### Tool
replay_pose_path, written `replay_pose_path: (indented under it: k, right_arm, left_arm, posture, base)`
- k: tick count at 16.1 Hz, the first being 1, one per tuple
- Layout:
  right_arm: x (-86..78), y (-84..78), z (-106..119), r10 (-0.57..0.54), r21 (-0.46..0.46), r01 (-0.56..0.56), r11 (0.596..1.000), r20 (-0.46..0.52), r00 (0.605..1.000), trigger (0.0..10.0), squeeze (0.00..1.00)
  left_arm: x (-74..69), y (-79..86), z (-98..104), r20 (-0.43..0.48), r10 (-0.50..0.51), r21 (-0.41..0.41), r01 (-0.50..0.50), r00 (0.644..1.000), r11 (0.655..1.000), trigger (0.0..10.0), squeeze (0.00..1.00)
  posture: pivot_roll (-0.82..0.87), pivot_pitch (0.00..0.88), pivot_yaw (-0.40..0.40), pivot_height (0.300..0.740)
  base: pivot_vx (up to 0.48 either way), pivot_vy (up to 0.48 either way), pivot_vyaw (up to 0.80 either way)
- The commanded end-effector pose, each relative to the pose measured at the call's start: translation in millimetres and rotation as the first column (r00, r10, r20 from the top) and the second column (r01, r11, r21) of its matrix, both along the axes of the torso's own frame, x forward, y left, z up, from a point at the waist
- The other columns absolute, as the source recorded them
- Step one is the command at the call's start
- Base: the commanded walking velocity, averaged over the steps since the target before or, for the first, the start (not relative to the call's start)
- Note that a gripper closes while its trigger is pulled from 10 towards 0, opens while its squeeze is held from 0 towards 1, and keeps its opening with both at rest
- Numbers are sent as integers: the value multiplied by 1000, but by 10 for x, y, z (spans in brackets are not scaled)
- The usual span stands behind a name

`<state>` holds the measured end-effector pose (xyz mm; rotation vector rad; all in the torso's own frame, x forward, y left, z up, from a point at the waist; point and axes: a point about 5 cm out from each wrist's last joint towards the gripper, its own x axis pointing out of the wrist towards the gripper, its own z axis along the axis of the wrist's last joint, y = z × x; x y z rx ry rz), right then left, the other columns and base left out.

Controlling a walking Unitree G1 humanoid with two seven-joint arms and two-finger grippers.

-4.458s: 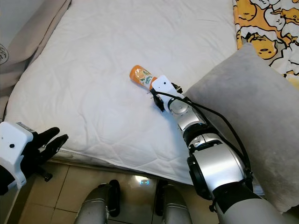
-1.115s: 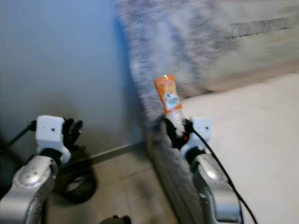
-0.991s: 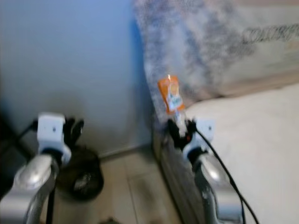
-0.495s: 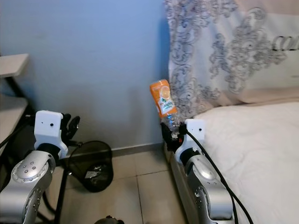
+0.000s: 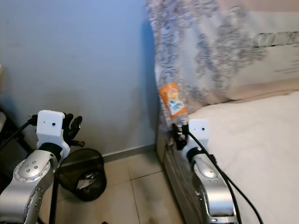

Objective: Clean up the room

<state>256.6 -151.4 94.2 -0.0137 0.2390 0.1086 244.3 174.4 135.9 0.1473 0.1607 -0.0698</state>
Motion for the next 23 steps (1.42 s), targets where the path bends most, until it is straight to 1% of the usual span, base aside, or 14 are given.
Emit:
replay_pose_path:
  k: [1, 2, 3, 5, 10, 11, 12, 13, 15, 17, 19, 20, 21, 23]
  right_arm:
    - [6, 98, -13, 57, 2, -57, 998, -8, 998, 10000, 0]
    - [-6, 113, -35, 97, -7, -97, 995, -22, 995, 10000, 0]
    - [-18, 131, -42, 115, 22, -114, 993, -28, 993, 10000, 0]
    - [-20, 161, -23, 152, 19, -152, 988, -11, 988, 10000, 0]
    - [-45, 170, -64, 200, 17, -200, 980, -21, 979, 10000, 0]
    - [-72, 186, -101, 233, 36, -232, 972, -47, 971, 10000, 0]
    - [-94, 211, -119, 276, 24, -275, 961, -56, 959, 10000, 0]
    - [-103, 221, -132, 289, 20, -288, 957, -58, 956, 10000, 0]
    - [-99, 210, -155, 287, 17, -286, 958, -64, 956, 10000, 0]
    - [-92, 200, -186, 308, -20, -310, 950, -78, 948, 10000, 0]
    - [-115, 225, -207, 363, -8, -366, 931, -93, 927, 10000, 0]
    - [-153, 230, -240, 416, -21, -421, 907, -112, 902, 10000, 0]
    - [-164, 203, -255, 438, -40, -445, 895, -118, 891, 10000, 0]
    - [-150, 130, -272, 426, -19, -432, 902, -128, 895, 10000, 0]
  left_arm:
    - [-13, 4, 0, -7, -8, 0, 8, 1000, 1000, 10000, 0]
    - [-29, 4, -10, -11, -9, 3, 9, 1000, 1000, 10000, 0]
    - [-40, 8, -14, -14, -9, 5, 9, 1000, 1000, 10000, 0]
    - [-55, 10, -16, -15, -8, 8, 8, 1000, 1000, 10000, 0]
    - [-83, -7, -24, -18, -22, 21, 22, 1000, 1000, 10000, 0]
    - [-93, -7, -32, -21, -24, 25, 25, 999, 999, 10000, 0]
    - [-96, -4, -34, -22, -24, 26, 25, 999, 999, 10000, 0]
    - [-100, -2, -36, -23, -24, 27, 25, 999, 999, 10000, 0]
    - [-106, 2, -43, -25, -24, 29, 25, 999, 999, 10000, 0]
    - [-119, 2, -49, -28, -27, 32, 27, 999, 999, 10000, 0]
    - [-124, 2, -51, -29, -28, 37, 29, 999, 999, 10000, 0]
    - [-134, 1, -54, -31, -29, 37, 30, 999, 999, 10000, 0]
    - [-148, -4, -61, -35, -35, 38, 36, 999, 999, 10000, 0]
    - [-172, -25, -71, -39, -54, 34, 55, 998, 998, 10000, 0]
  posture:
    - [27, 0, 22, 740]
    - [31, 0, 19, 740]
    - [34, 0, 17, 740]
    - [35, 0, 13, 740]
    - [37, 0, 10, 740]
    - [37, 0, 9, 740]
    - [36, 0, 9, 740]
    - [37, 0, 8, 740]
    - [39, 0, 8, 740]
    - [42, 0, 6, 740]
    - [43, 0, 6, 740]
    - [45, 0, 7, 740]
    - [44, 0, 7, 740]
    - [48, 0, 6, 740]
  base:
    - [371, 0, 0]
    - [371, 0, 0]
    - [371, 0, 631]
    - [373, 0, 800]
    - [354, 0, 800]
    - [330, 0, 0]
    - [334, 0, 0]
    - [330, 0, 0]
    - [328, 0, 0]
    - [322, 0, 400]
    - [319, 0, 800]
    - [311, 0, 800]
    - [304, 0, 800]
    - [283, 0, 0]
